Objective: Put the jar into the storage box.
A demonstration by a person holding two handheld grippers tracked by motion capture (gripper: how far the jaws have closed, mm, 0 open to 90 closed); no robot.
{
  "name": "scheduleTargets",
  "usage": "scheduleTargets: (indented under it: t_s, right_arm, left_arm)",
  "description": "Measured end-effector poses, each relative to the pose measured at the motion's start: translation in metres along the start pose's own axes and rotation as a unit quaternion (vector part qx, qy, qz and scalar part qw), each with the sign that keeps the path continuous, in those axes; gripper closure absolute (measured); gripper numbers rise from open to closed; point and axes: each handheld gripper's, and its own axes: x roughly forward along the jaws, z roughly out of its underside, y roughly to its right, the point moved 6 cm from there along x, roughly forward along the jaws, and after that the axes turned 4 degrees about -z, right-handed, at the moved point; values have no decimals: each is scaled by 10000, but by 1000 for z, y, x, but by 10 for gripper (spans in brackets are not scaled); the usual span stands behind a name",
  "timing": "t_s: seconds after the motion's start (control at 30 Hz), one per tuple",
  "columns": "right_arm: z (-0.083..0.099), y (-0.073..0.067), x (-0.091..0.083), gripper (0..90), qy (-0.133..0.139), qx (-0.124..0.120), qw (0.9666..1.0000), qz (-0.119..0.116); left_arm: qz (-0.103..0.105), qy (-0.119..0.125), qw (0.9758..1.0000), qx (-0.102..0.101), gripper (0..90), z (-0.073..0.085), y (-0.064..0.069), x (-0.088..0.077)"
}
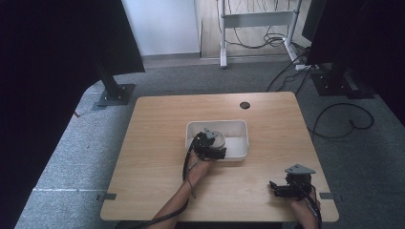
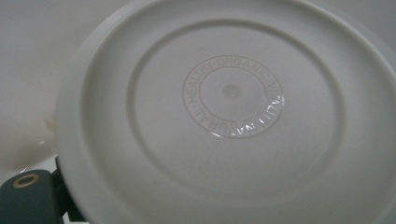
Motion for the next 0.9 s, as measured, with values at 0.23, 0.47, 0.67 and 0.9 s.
scheduleTargets:
  t_s: [0.23,0.47,0.67,0.9]
  right_arm:
    - [0,0,0,7,0,0,10000,0]
    - [0,0,0,7,0,-1,10000,-1]
    - [0,0,0,7,0,-2,10000,-1]
    - [0,0,0,7,0,0,10000,0]
  left_arm:
    - [40,42,10000,-12,75,-1,-1,-2]
    - [77,120,9999,-18,56,-4,0,-8]
    - [155,145,9998,-22,54,-4,-1,-12]
    - [188,192,9996,-16,55,-5,-2,-19]
